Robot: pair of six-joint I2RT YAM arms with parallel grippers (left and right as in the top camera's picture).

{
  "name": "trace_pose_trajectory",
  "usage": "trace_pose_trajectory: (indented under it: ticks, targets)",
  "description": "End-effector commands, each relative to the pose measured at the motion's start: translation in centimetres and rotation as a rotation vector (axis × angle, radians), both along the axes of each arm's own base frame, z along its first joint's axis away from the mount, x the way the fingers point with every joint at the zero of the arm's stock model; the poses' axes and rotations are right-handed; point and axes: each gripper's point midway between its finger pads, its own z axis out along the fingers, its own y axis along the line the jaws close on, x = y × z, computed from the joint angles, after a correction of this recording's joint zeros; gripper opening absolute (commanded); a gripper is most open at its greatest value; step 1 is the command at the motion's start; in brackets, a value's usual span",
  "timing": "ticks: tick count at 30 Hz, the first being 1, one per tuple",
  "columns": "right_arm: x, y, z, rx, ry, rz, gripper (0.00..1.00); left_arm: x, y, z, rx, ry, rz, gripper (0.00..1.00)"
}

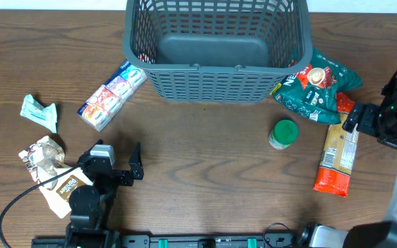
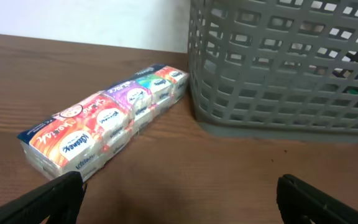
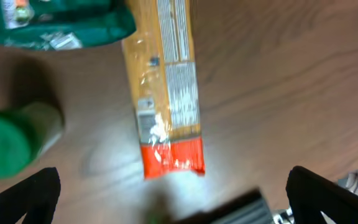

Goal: Pack container
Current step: 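Move the right gripper to the pasta package and grasp it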

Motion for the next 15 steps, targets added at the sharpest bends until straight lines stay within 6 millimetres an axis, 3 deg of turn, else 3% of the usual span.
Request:
trace_pose_trajectory:
  ticks: [1, 7, 15]
  targets:
    - [-0.5, -0.2, -2.5, 0.002, 0.042, 0.037, 0.99, -0.1, 0.1, -0.4, -0.006, 0.022, 0.007, 0.99]
    - [-0.2, 0.1, -8.9, 0.011, 0.017, 0.058, 0.99, -0.1, 0.1, -0.4, -0.006, 0.022, 0.007, 0.99]
    - [0.3, -0.3, -12.9, -0.019, -0.05, 0.049, 0.99, -0.1, 0.1, -0.4, -0.003, 0.022, 0.006, 0.99]
